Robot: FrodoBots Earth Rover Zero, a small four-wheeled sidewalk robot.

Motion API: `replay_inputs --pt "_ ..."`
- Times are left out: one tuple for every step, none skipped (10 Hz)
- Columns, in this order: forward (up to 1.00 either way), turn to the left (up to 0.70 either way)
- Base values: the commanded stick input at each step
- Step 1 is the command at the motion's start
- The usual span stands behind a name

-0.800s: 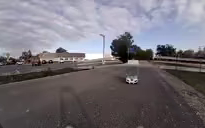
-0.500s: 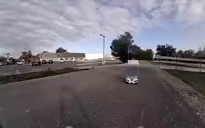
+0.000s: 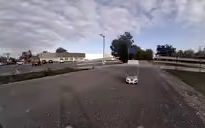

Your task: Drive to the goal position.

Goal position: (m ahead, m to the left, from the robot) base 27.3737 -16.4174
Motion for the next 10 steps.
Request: replay_inputs --pt "0.7 0.0" --pt "0.7 0.0" --pt "0.7 0.0" --pt "0.7 0.0" --pt "0.7 0.0" --pt "0.7 0.0" --pt "0.7 0.0" --pt "0.7 0.0" --pt "0.7 0.0" --pt "0.7 0.0"
